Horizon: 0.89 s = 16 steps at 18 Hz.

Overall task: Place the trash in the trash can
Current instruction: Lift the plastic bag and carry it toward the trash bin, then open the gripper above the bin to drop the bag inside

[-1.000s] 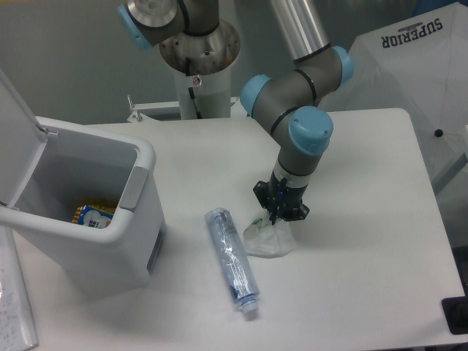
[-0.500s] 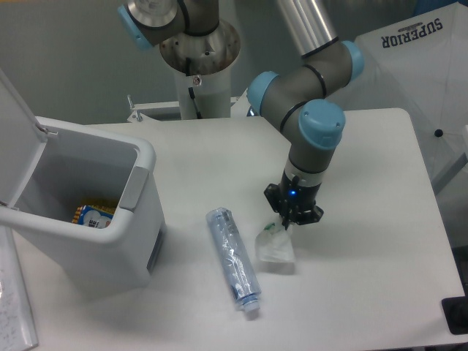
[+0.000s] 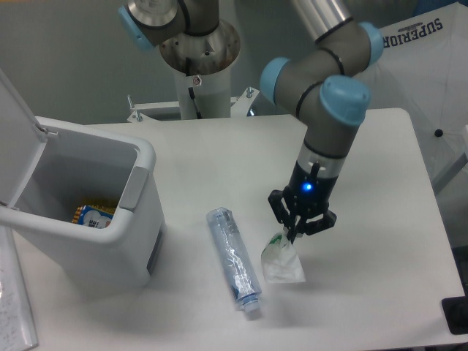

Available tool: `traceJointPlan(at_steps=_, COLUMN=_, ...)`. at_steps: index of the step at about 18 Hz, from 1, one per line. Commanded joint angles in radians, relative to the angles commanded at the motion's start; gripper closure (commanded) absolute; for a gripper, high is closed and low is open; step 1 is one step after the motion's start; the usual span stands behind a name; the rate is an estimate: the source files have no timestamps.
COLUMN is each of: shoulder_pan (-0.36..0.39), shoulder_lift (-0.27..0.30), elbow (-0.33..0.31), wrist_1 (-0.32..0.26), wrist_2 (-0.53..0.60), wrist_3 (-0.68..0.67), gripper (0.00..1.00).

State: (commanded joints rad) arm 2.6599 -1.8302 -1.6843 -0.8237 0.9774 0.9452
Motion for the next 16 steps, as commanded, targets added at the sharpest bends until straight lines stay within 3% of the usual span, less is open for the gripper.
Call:
traceJointPlan(at_steps=6, shoulder_pan=-0.037, shoulder_lift=0.132, elbow=-0.009, wrist_1=0.000, wrist_2=-0.106, wrist_3=-0.138, gripper=1.00)
traceJointPlan(at_steps=13, shoulder_pan=-0.182, shoulder_lift=0.298, elbow=-0.060, wrist_1=-0.002, wrist_2=-0.144, wrist_3=-0.220, gripper=1.00)
traceJointPlan(at_steps=16, shoulder_pan=-0.245, shoulder_lift=0.330, elbow=-0.067, wrist_1=0.000, wrist_2=-0.152, wrist_3=-0.293, gripper=1.00)
